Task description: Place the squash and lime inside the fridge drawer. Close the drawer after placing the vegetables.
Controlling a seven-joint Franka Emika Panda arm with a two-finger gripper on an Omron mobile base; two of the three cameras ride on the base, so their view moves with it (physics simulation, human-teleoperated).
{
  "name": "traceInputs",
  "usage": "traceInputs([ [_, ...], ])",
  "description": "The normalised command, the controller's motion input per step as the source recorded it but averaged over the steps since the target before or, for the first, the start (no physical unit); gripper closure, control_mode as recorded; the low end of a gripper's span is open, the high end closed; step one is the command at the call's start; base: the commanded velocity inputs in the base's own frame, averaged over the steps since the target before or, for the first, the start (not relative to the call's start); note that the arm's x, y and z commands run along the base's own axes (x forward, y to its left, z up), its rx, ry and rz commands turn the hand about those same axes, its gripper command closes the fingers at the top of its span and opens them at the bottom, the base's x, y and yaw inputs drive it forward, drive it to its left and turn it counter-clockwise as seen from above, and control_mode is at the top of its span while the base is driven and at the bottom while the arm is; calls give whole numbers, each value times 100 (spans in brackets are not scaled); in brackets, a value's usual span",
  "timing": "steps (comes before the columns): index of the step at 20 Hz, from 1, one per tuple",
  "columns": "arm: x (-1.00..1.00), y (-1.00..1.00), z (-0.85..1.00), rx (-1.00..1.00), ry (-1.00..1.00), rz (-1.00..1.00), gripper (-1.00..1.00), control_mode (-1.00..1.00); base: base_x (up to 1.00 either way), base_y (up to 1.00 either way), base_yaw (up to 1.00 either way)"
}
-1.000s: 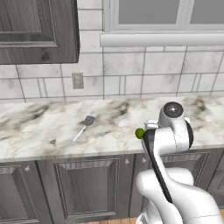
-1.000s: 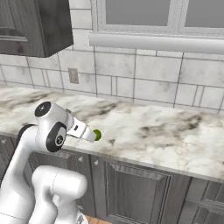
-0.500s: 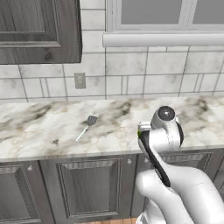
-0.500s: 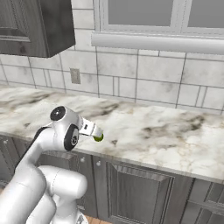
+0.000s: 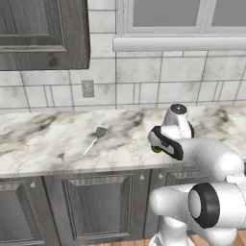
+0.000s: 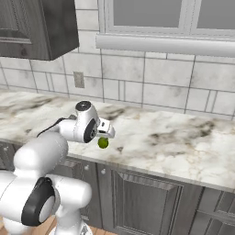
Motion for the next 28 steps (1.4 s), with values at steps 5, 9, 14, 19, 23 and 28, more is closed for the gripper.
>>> traceInputs([
  [5,9,3,-48,0,14,4,-100,-100,0,0,0],
  [9,20,9,-49,0,23,2,-100,-100,0,0,0],
  [14,47,10,-10,0,22,0,-100,-100,0,0,0],
  [19,11,0,-7,0,15,3,-100,-100,0,0,0],
  [23,7,0,-18,0,4,5,-100,-100,0,0,0],
  [28,23,0,-22,0,3,4,-100,-100,0,0,0],
])
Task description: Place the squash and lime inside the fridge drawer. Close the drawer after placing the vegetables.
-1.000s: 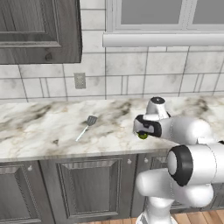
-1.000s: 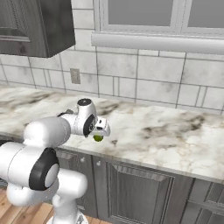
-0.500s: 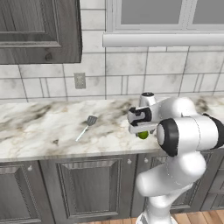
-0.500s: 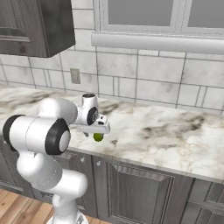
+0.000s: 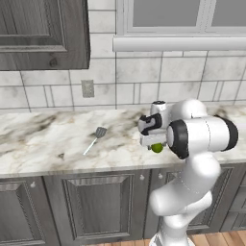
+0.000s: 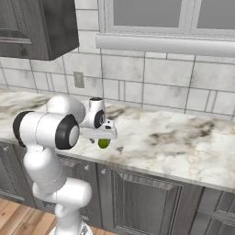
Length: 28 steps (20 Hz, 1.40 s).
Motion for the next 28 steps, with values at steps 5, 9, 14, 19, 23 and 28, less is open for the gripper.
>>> traceInputs([
  [5,21,-5,-31,0,0,5,-100,-100,0,0,0],
  [9,4,-2,-30,0,0,6,-100,-100,0,0,0],
  [14,-31,-6,-34,0,0,5,-100,-100,0,0,0],
  [19,-25,-5,-31,0,0,6,-100,-100,0,0,0],
  [23,-6,0,-26,0,0,7,100,-100,0,0,0],
  [28,-12,0,-7,0,-3,8,100,-100,0,0,0],
])
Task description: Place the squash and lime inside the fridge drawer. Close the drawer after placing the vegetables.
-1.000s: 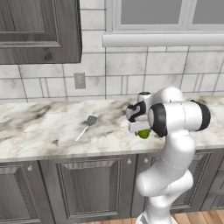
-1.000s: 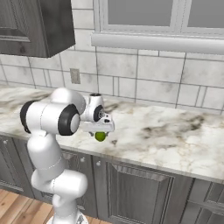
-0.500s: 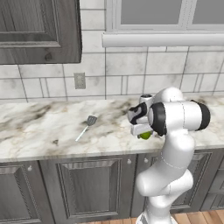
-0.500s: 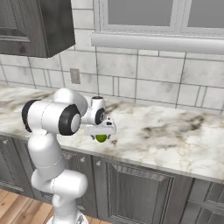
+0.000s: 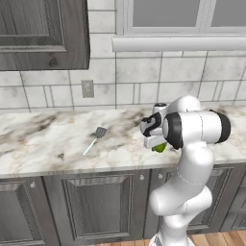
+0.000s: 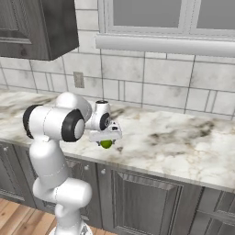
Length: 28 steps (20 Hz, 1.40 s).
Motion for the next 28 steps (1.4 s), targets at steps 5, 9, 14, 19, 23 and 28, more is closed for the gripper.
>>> traceInputs([
  [5,-39,0,29,0,-6,1,100,-100,0,0,0],
  [9,-82,-11,97,0,-22,0,100,-100,0,0,0],
  [14,-98,2,96,0,-25,0,100,-100,0,0,0],
  [19,-99,27,83,0,-21,0,100,-100,0,0,0],
  [23,-82,43,78,0,-19,0,100,-100,0,0,0],
  [28,-74,35,24,0,-15,0,100,-100,0,0,0],
])
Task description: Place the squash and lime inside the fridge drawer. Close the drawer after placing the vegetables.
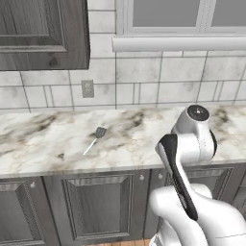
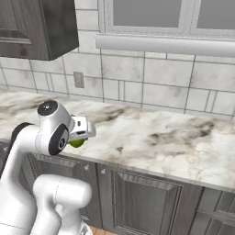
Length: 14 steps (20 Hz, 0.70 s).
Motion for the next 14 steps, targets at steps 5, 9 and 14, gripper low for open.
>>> traceInputs([
  [5,-32,36,0,-1,0,2,100,-100,0,0,0],
  [9,0,5,0,-2,2,2,100,-100,0,0,0],
  [14,-21,0,0,0,-3,-7,100,-100,0,0,0],
])
